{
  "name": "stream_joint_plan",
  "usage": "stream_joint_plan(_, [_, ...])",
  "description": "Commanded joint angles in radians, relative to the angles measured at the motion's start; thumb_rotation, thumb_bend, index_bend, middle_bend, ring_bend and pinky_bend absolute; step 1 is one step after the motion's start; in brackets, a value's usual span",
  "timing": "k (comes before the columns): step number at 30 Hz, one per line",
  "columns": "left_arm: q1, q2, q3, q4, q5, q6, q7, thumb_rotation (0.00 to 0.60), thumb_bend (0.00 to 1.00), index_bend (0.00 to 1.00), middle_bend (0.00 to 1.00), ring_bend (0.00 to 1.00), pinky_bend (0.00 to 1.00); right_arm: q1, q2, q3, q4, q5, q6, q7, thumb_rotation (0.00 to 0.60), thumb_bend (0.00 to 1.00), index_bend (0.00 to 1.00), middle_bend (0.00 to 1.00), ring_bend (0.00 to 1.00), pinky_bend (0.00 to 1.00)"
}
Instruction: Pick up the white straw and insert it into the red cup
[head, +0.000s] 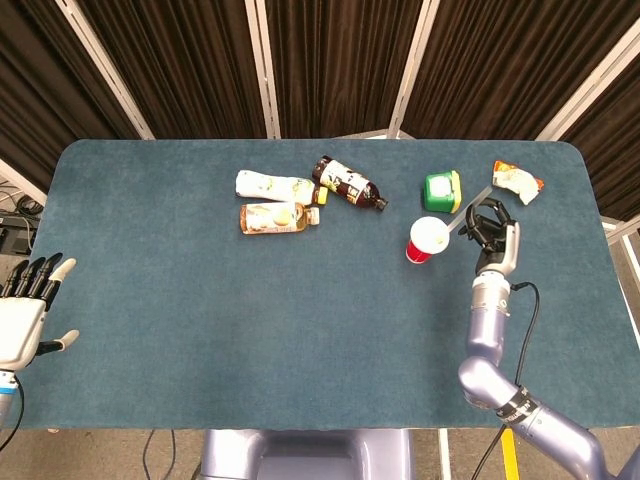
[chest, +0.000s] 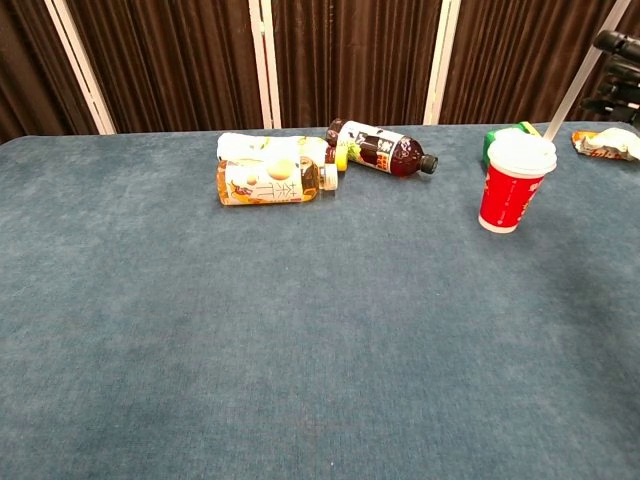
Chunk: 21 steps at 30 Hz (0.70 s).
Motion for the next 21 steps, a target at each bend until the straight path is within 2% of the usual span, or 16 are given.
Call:
stream_joint_plan(1, [0.000,0.000,0.000,0.000,0.000,0.000,0.000,0.600,0.05,0.00,0.00,0.00,0.00,0.000,-0.004,-0.003,0.005,-0.004,-0.003,0.000,0.600,0.40,0.60,1.00,0.82,0.63])
stream_joint_plan(7, [0.000,0.000,0.000,0.000,0.000,0.000,0.000,0.600,0.05,0.00,0.00,0.00,0.00,-0.005,-0.012,-0.010,0.014,-0.009,-0.013,0.008,0.600,0.38,0.60,1.00,0.82,0.63])
stream_joint_plan(12, [0.000,0.001,0.000,0.000,0.000,0.000,-0.001,0.600,0.05,0.00,0.00,0.00,0.00,-0.015,-0.019,-0.029,0.020,-0.037,-0.023,0.023,0.600,0.23,0.60,1.00,0.82,0.61])
stream_joint_plan(14, [0.000,0.000,0.000,0.000,0.000,0.000,-0.001,0.600,0.05,0.00,0.00,0.00,0.00,-0.019,-0.020,-0.033,0.021,-0.043,-0.031,0.034,0.600,0.20,0.59,1.00,0.82,0.61])
stream_joint_plan(21, [0.000,0.001,0.000,0.000,0.000,0.000,-0.001,0.600,0.05,0.00,0.00,0.00,0.00,-0.028,-0.022,-0.047,0.030,-0.054,-0.056,0.050,0.600,0.18,0.51,1.00,0.82,0.61])
